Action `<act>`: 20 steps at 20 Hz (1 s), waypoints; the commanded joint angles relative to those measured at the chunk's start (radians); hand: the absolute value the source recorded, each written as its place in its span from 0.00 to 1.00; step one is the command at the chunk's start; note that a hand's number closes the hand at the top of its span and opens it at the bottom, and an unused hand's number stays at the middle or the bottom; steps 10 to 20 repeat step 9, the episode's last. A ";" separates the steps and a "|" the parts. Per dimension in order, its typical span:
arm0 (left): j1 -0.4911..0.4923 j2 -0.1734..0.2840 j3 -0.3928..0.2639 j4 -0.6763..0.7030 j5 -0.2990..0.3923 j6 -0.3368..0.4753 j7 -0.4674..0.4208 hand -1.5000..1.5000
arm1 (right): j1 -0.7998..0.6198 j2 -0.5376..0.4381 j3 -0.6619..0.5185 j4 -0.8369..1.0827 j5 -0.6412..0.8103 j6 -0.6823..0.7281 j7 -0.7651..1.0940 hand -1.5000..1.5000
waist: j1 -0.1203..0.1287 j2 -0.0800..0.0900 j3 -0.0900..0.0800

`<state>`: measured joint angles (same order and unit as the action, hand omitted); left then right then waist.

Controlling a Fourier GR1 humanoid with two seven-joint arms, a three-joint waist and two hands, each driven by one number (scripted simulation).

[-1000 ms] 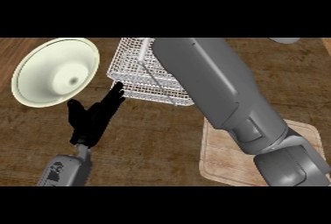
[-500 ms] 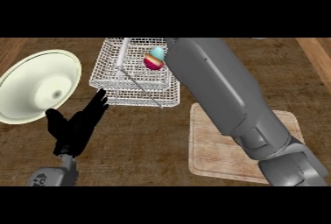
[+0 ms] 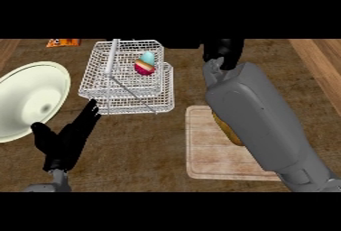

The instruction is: Pick the cupcake from the cutting board and place it in the tiered basket

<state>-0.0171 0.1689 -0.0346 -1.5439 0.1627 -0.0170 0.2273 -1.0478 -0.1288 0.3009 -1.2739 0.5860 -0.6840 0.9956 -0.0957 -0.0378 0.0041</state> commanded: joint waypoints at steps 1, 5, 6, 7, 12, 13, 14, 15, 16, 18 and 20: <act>0.004 -0.008 0.007 -0.014 0.006 0.007 -0.008 0.50 | 0.156 -0.108 0.021 -0.262 -0.044 0.125 0.062 0.00 | -0.029 -0.005 -0.001; -0.030 0.018 0.032 -0.022 0.022 -0.002 0.022 0.50 | 0.268 -0.209 0.017 -0.501 -0.084 0.201 0.125 0.00 | -0.051 -0.005 -0.001; -0.006 0.000 0.019 -0.026 0.007 0.014 0.007 0.50 | 0.305 -0.258 -0.005 -0.570 -0.103 0.220 0.127 0.00 | -0.045 -0.002 -0.001; 0.007 -0.002 0.015 -0.021 0.008 0.007 0.002 0.50 | 0.345 -0.291 -0.026 -0.632 -0.126 0.231 0.137 0.00 | -0.048 -0.001 -0.001; -0.010 0.009 0.018 -0.054 0.015 0.002 0.021 0.50 | 0.442 -0.355 -0.045 -0.763 -0.145 0.250 0.142 0.00 | -0.030 0.006 -0.001; -0.010 0.009 0.018 -0.054 0.015 0.002 0.021 0.50 | 0.442 -0.355 -0.045 -0.763 -0.145 0.250 0.142 0.00 | -0.030 0.006 -0.001; -0.010 0.009 0.018 -0.054 0.015 0.002 0.021 0.50 | 0.442 -0.355 -0.045 -0.763 -0.145 0.250 0.142 0.00 | -0.030 0.006 -0.001; -0.010 0.009 0.018 -0.054 0.015 0.002 0.021 0.50 | 0.442 -0.355 -0.045 -0.763 -0.145 0.250 0.142 0.00 | -0.030 0.006 -0.001; -0.010 0.009 0.018 -0.054 0.015 0.002 0.021 0.50 | 0.442 -0.355 -0.045 -0.763 -0.145 0.250 0.142 0.00 | -0.030 0.006 -0.001; -0.010 0.009 0.018 -0.054 0.015 0.002 0.021 0.50 | 0.442 -0.355 -0.045 -0.763 -0.145 0.250 0.142 0.00 | -0.030 0.006 -0.001; -0.010 0.009 0.018 -0.054 0.015 0.002 0.021 0.50 | 0.442 -0.355 -0.045 -0.763 -0.145 0.250 0.142 0.00 | -0.030 0.006 -0.001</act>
